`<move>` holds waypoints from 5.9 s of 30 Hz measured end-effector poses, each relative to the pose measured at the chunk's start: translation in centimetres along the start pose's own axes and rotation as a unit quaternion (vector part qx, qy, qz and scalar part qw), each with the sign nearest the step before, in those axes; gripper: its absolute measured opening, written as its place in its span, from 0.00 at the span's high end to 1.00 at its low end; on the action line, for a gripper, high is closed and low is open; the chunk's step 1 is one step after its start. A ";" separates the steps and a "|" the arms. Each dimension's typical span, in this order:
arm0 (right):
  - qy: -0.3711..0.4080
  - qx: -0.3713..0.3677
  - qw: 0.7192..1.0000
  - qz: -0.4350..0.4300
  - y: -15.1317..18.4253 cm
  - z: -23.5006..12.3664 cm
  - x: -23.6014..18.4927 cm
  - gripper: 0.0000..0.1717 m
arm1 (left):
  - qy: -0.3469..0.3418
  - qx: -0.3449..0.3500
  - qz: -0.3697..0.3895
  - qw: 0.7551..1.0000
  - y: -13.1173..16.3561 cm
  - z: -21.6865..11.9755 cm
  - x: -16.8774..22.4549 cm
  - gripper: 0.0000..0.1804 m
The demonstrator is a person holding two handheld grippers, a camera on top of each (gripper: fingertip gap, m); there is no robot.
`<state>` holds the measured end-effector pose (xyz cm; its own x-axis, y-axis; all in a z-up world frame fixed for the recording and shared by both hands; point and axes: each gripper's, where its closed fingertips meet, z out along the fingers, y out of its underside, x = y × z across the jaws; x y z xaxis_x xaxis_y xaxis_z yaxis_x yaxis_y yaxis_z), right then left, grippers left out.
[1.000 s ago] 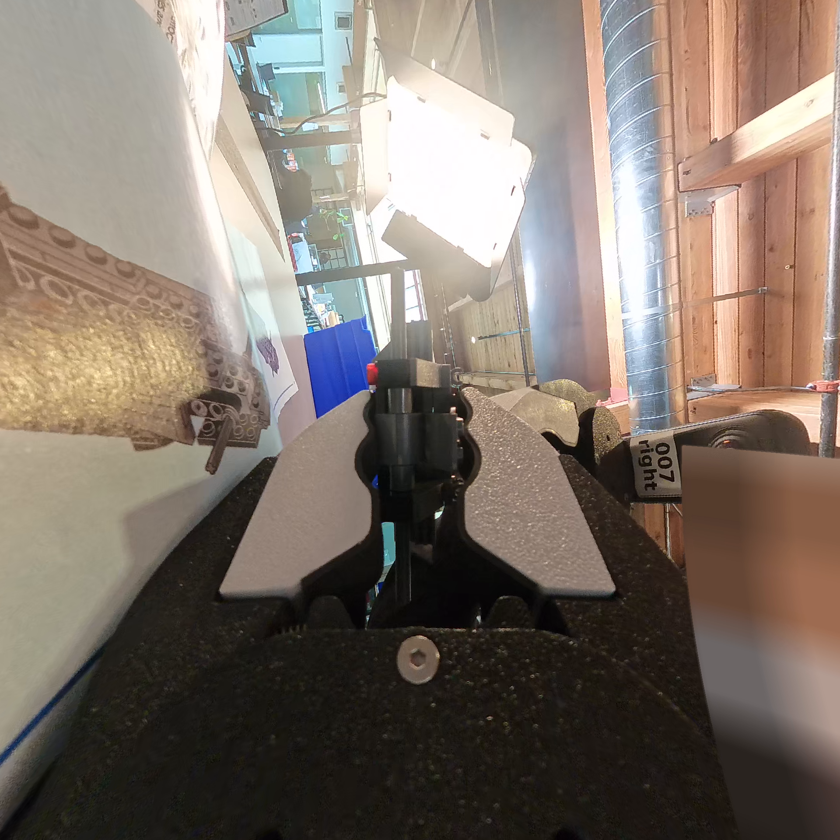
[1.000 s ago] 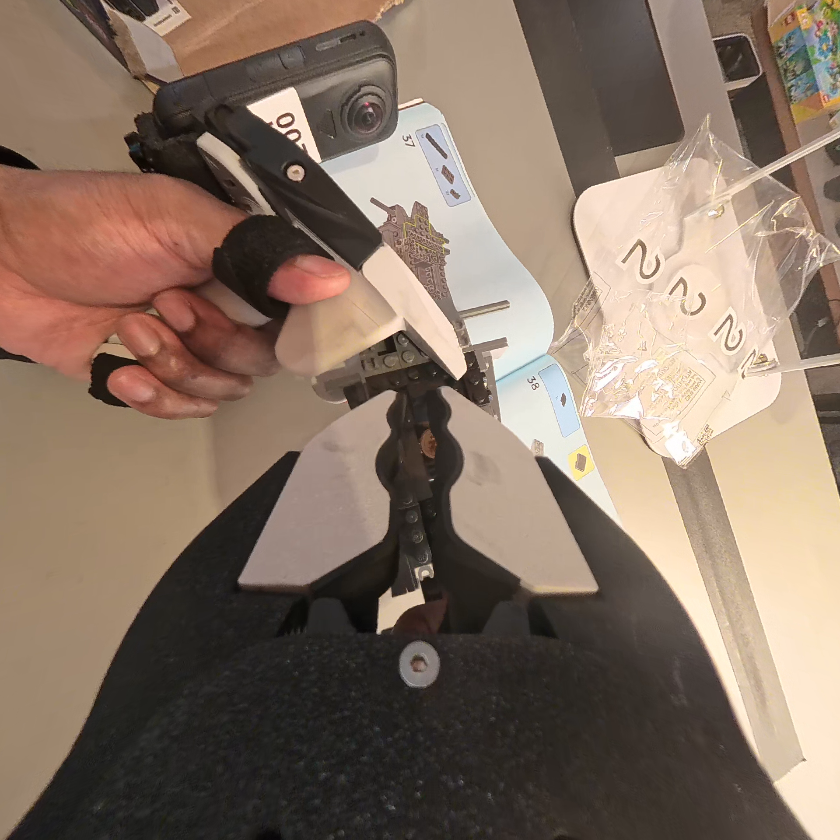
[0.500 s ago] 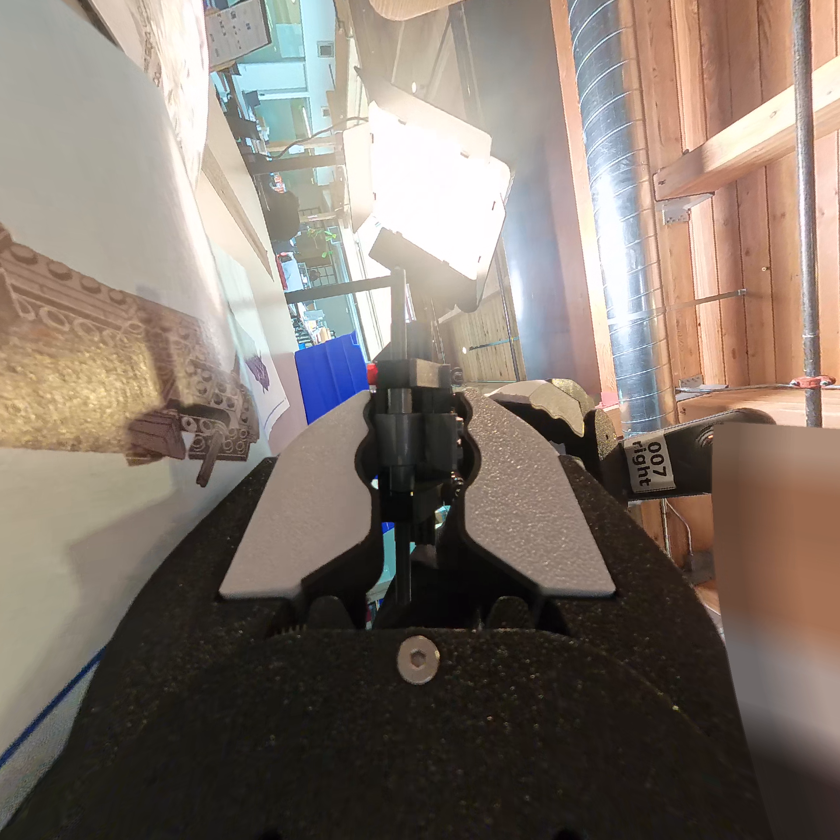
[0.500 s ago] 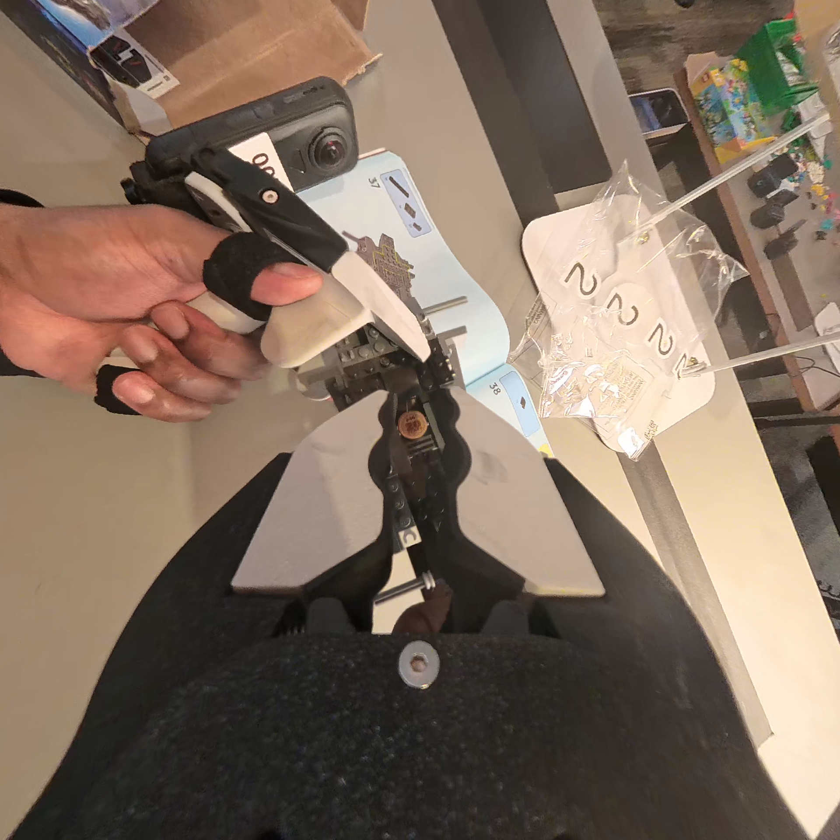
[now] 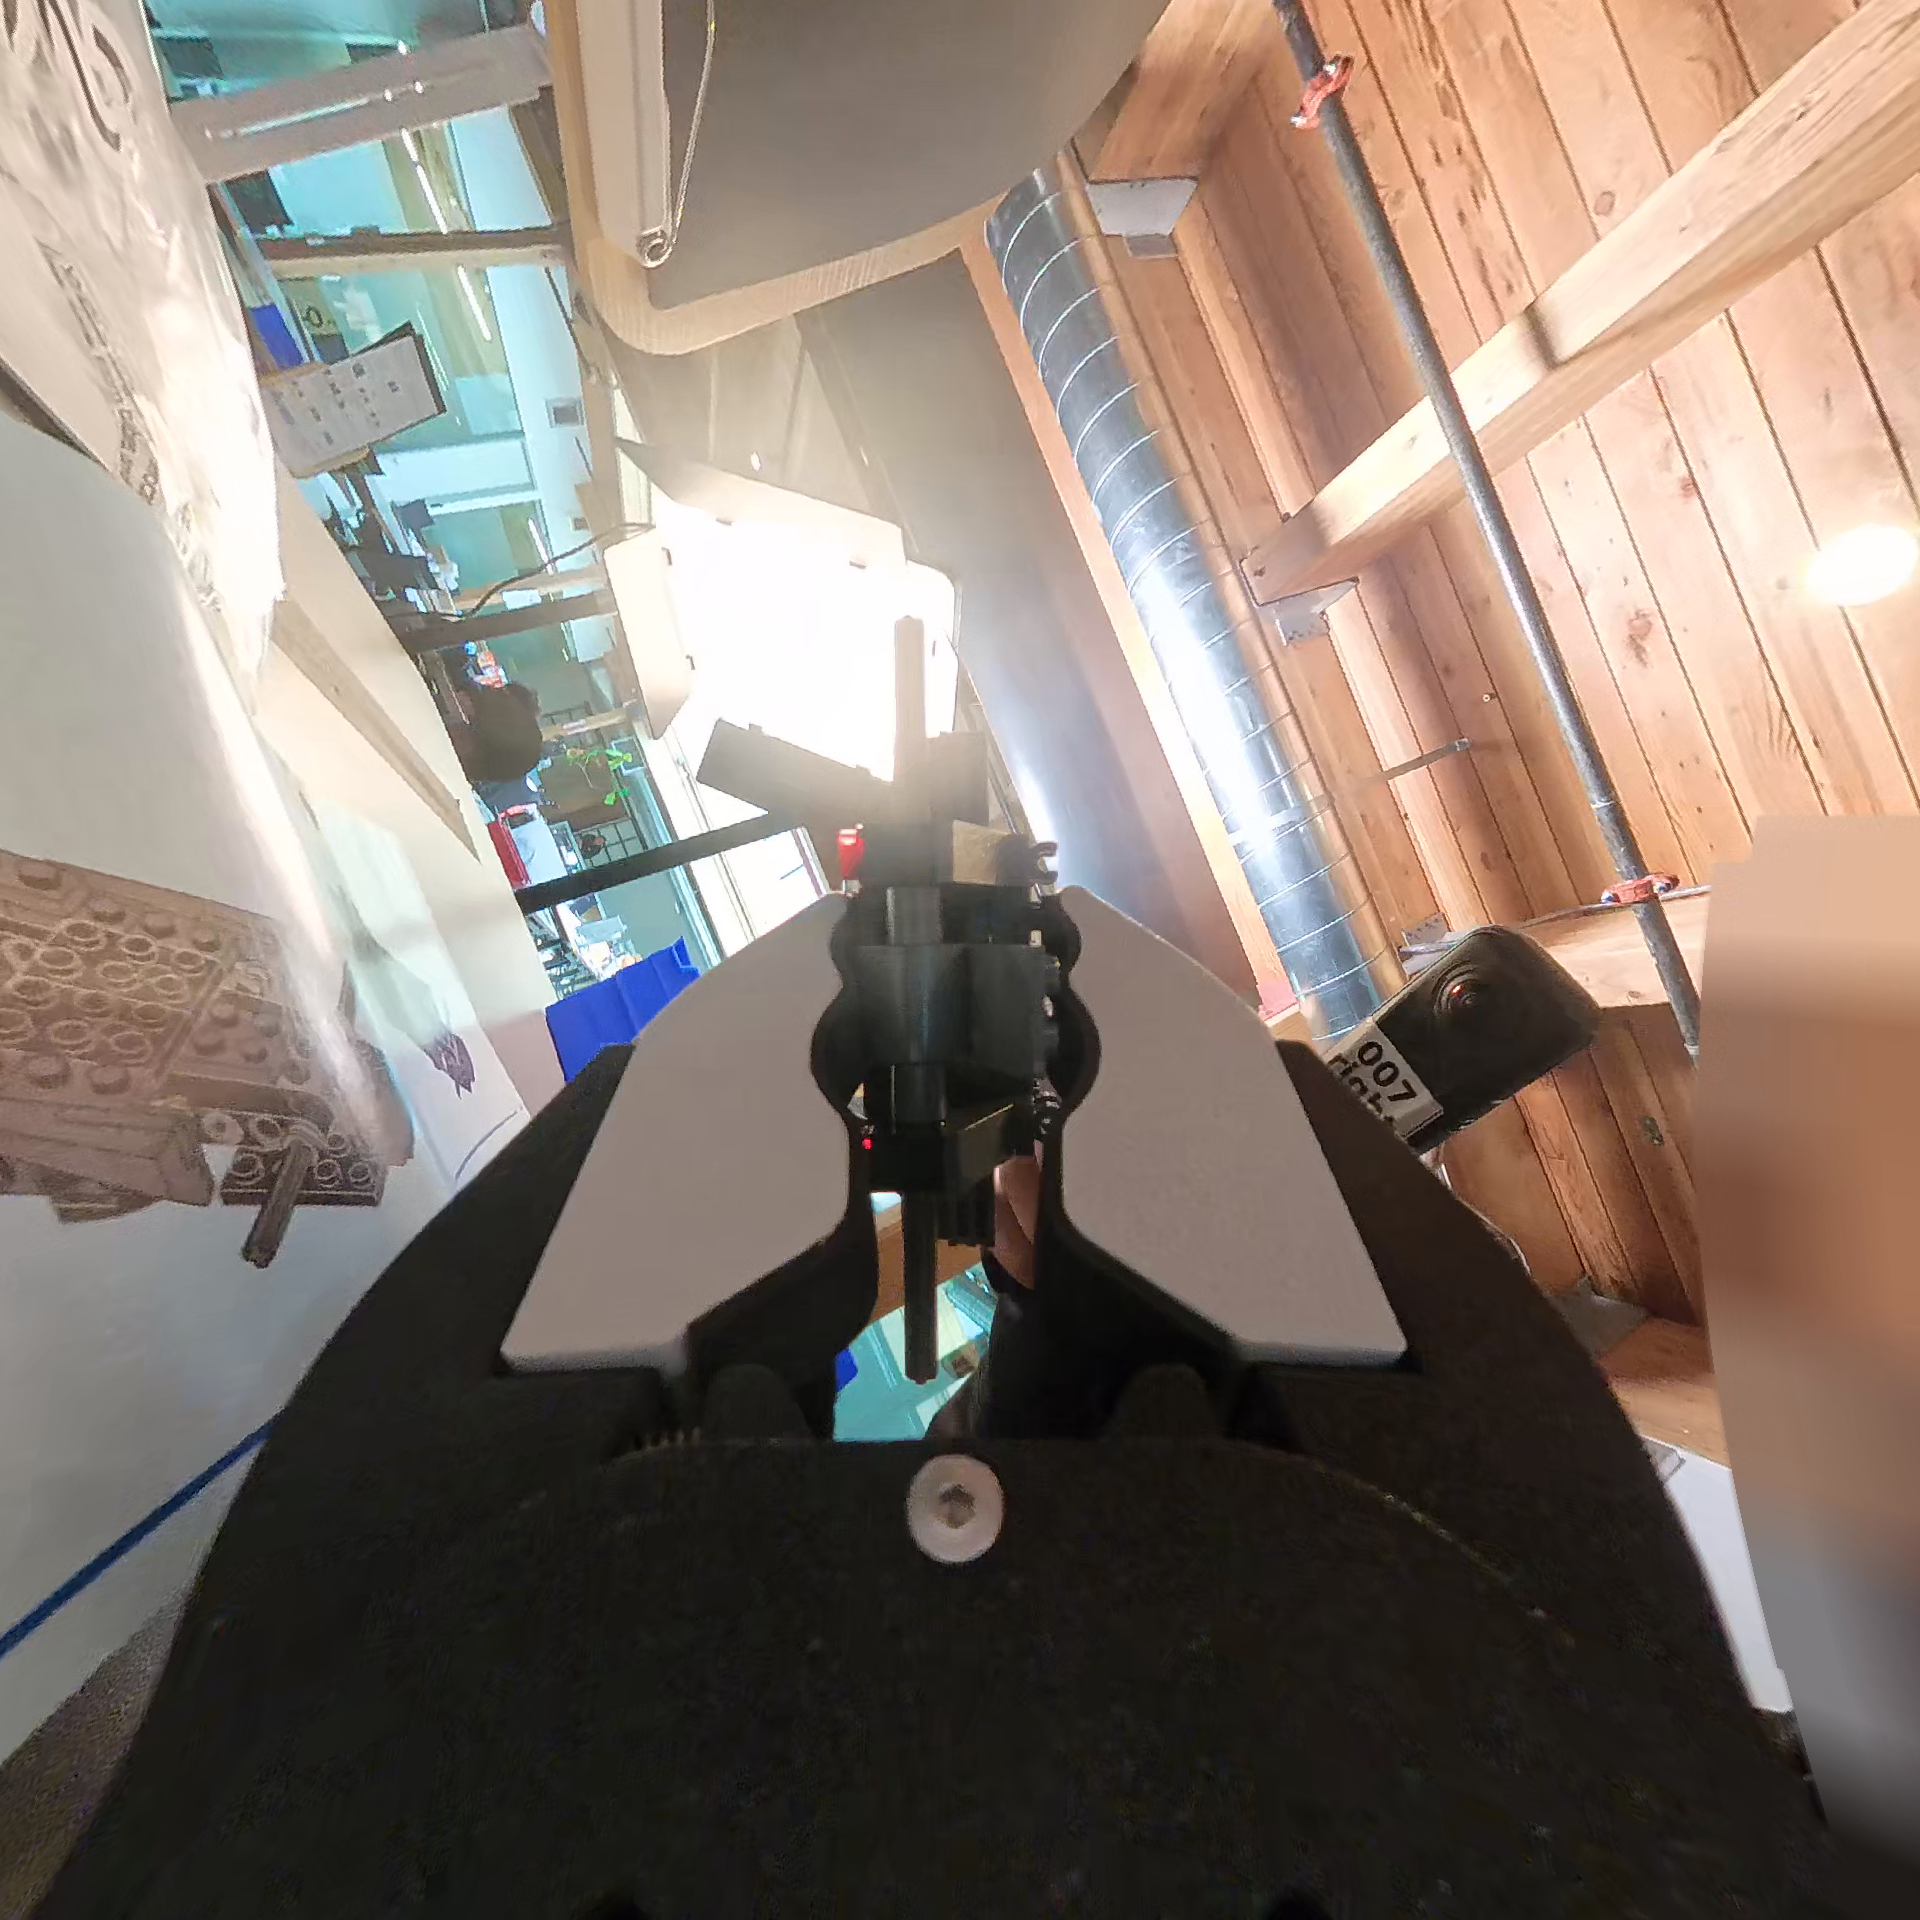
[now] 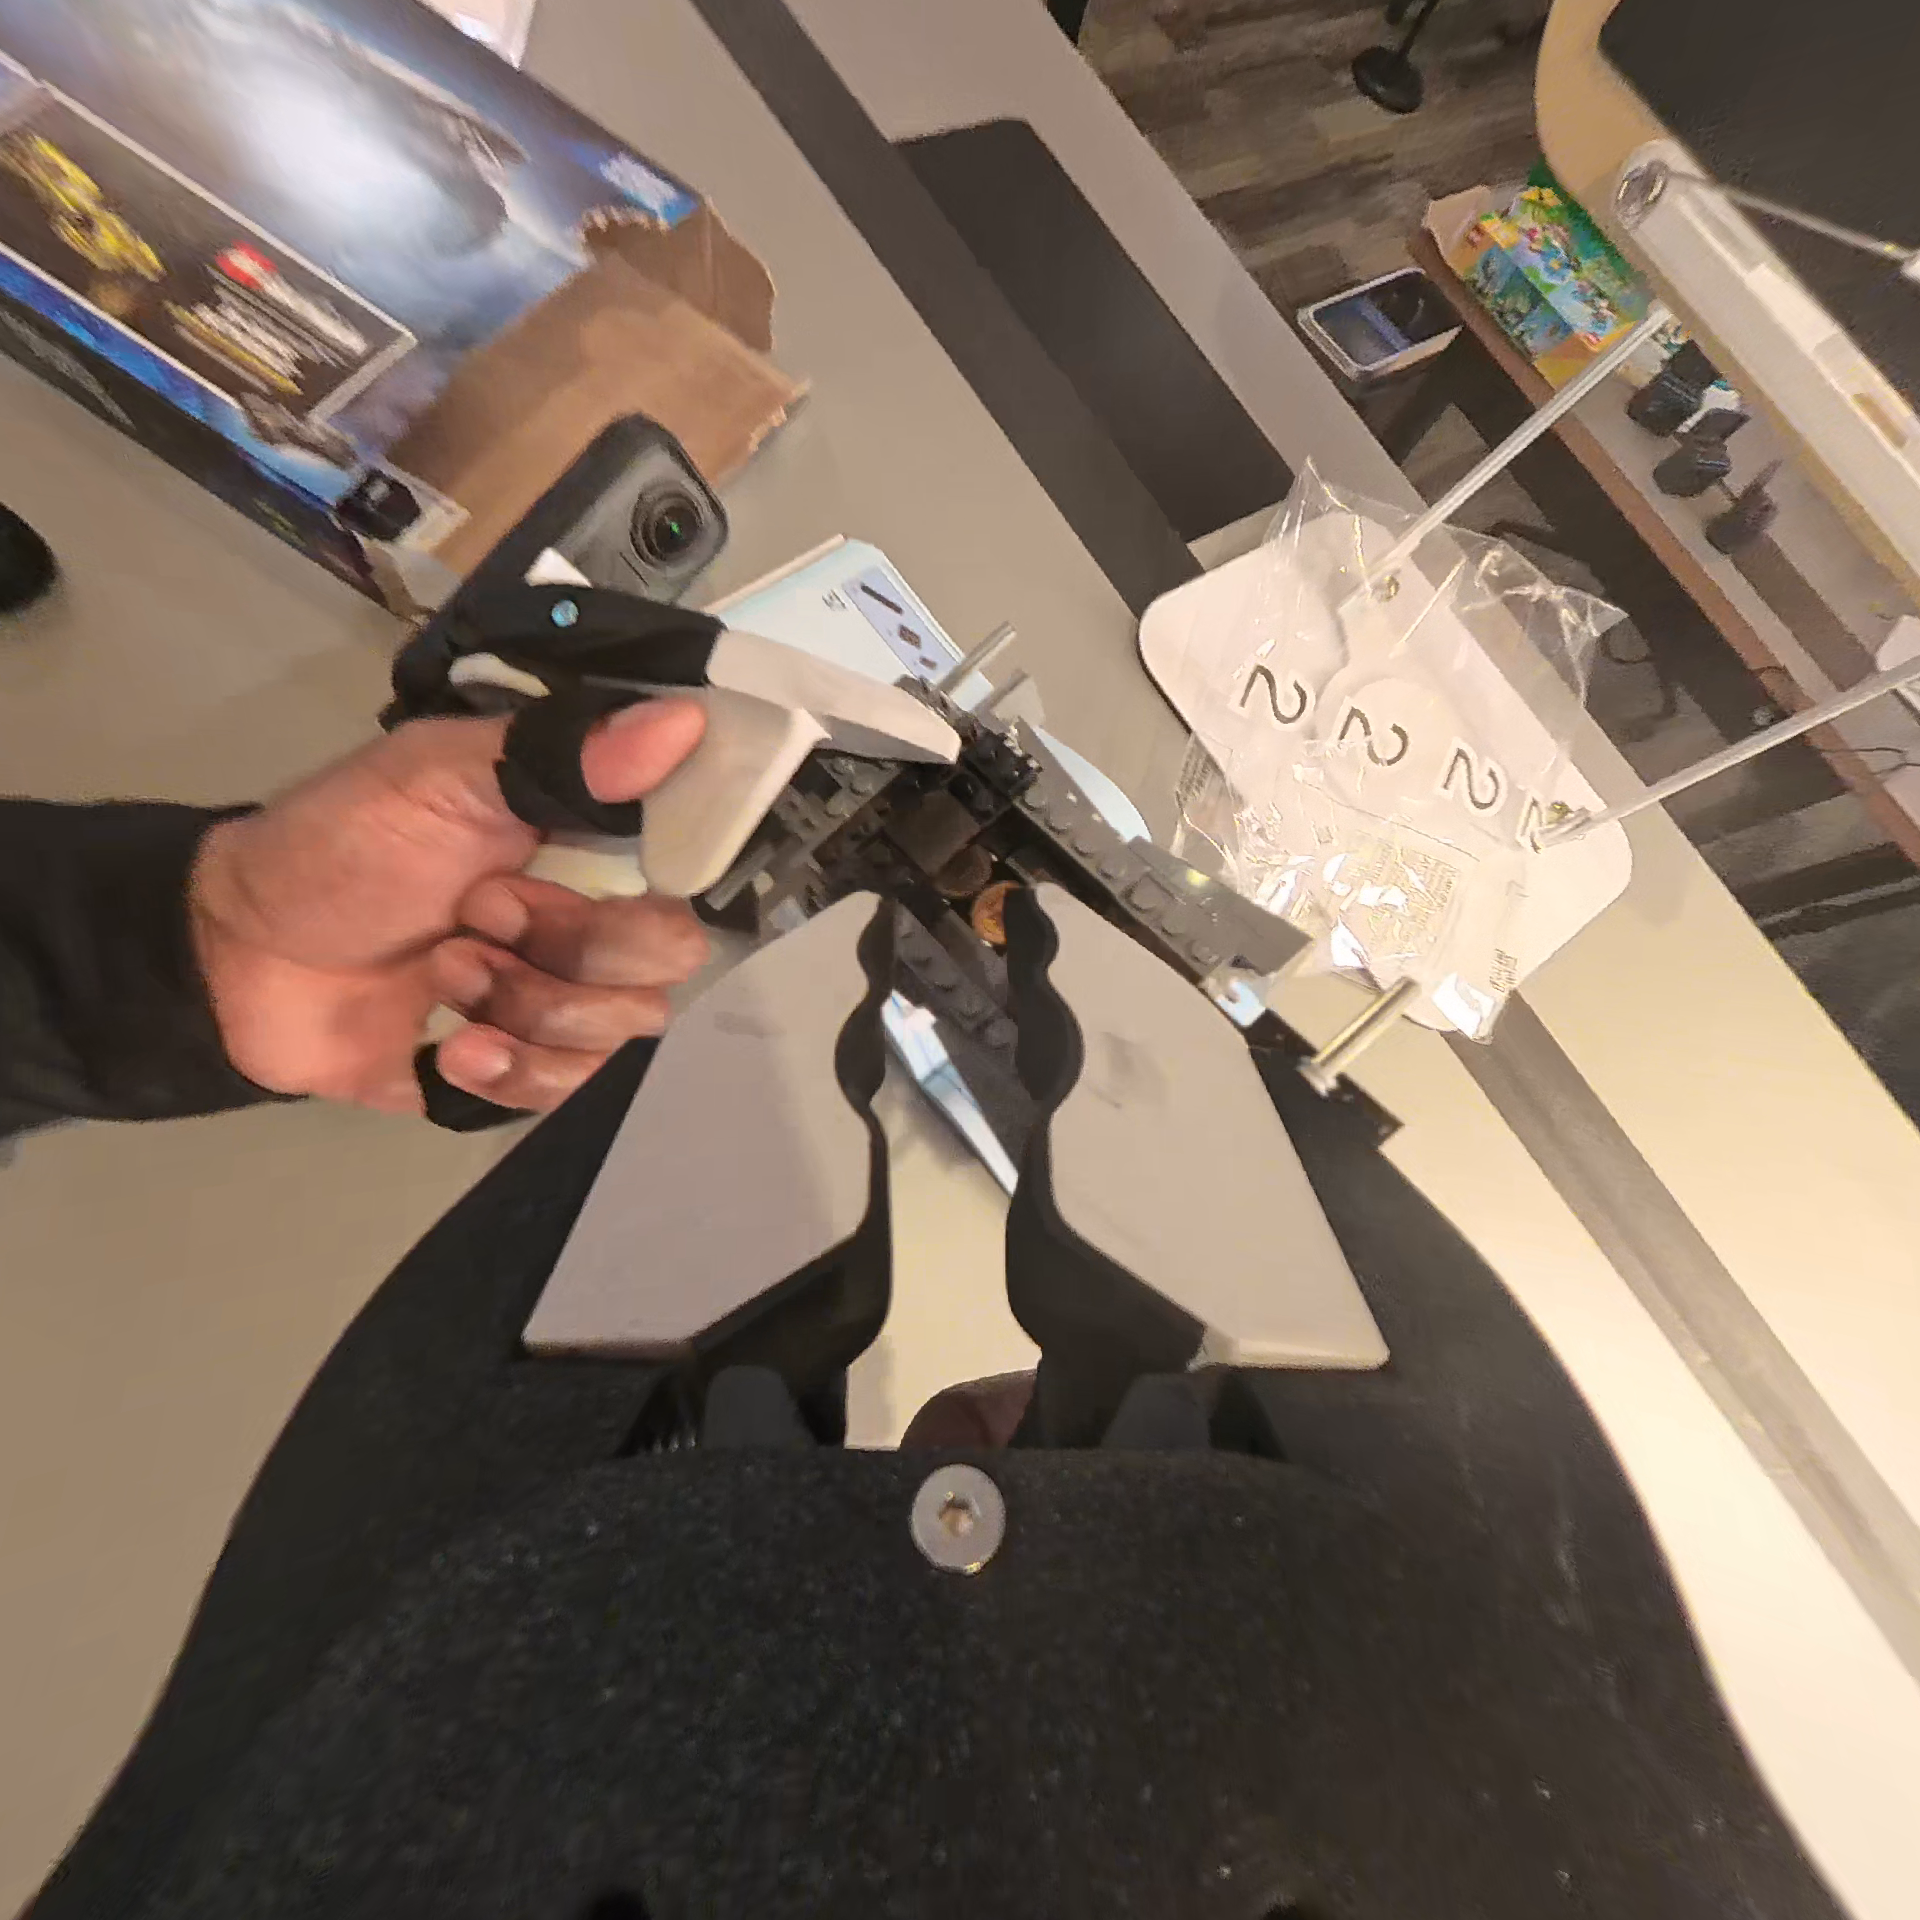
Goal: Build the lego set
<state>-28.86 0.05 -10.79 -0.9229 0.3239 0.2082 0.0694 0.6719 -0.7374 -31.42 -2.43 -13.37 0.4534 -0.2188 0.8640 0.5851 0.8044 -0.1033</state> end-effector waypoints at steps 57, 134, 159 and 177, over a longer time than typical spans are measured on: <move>-0.011 0.258 0.878 0.403 1.9 -0.6 -0.5 0.64 | 0.132 0.086 0.117 0.980 4.0 0.6 4.3 0.82; -0.004 0.384 0.867 0.318 -1.1 -3.6 -3.2 0.80 | 0.282 0.031 0.105 0.953 5.7 -0.2 7.8 0.83; -0.013 0.378 0.868 0.322 -1.1 -3.8 -3.4 0.79 | 0.283 0.027 0.127 0.950 5.7 -0.3 8.3 0.83; -0.061 0.396 0.849 0.344 -1.6 -3.9 -3.7 0.80 | 0.290 0.015 0.140 0.947 5.9 -0.2 8.8 0.82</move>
<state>-24.08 0.41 -7.87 -0.8032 0.3540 -0.4790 0.3757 -0.3229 -0.8687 -23.81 0.31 -6.48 0.8857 -0.2546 0.3882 0.3725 0.8889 -0.2668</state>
